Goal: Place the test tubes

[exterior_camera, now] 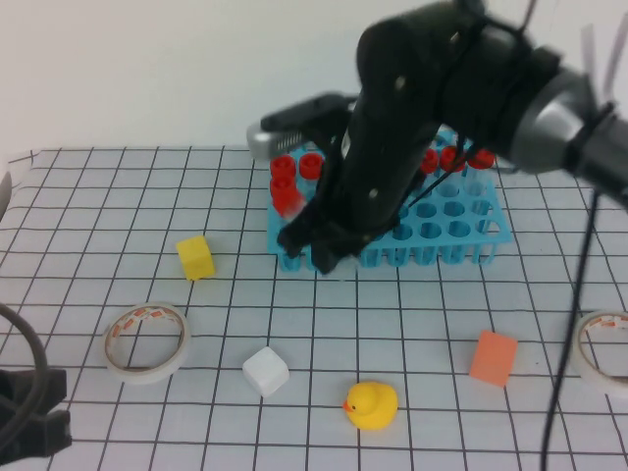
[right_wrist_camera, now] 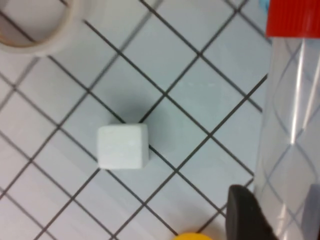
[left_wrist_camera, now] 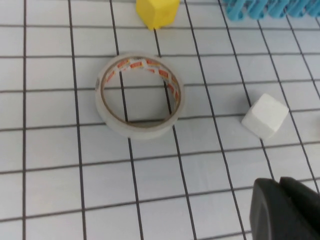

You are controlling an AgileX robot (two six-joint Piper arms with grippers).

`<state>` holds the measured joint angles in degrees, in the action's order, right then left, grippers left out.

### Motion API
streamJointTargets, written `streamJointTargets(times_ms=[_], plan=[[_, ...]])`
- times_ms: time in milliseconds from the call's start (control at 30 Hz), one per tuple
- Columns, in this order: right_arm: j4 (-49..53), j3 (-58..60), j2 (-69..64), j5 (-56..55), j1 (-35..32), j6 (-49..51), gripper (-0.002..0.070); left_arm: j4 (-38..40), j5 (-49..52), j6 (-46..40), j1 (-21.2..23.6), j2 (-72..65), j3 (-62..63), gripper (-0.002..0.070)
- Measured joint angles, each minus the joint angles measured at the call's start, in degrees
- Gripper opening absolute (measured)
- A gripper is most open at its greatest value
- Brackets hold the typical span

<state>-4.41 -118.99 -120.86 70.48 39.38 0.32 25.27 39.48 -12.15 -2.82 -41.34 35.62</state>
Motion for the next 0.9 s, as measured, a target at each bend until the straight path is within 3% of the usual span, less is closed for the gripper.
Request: streamJointTargets(times_ms=[300,433,633,900], plan=[[8.66,0.45,12.81,-0.36,0.10,-3.35,0.0236,1.38,-9.21,0.00,0.00,0.00,0.00,-0.0003],[12.52,3.30,19.78,-5.72,0.10,-3.45,0.0236,1.89,-13.11,0.00,0.00,0.00,0.00,-0.0003],[13.59,16.66,31.62,-23.02,0.10,-2.80,0.0236,2.01,-18.50,-1.95,0.00,0.00,0.00,-0.0003],[12.63,51.99,44.60,-59.19,0.10,-1.30,0.0236,2.12,-24.00,-7.48,0.00,0.00,0.00,-0.0003]])
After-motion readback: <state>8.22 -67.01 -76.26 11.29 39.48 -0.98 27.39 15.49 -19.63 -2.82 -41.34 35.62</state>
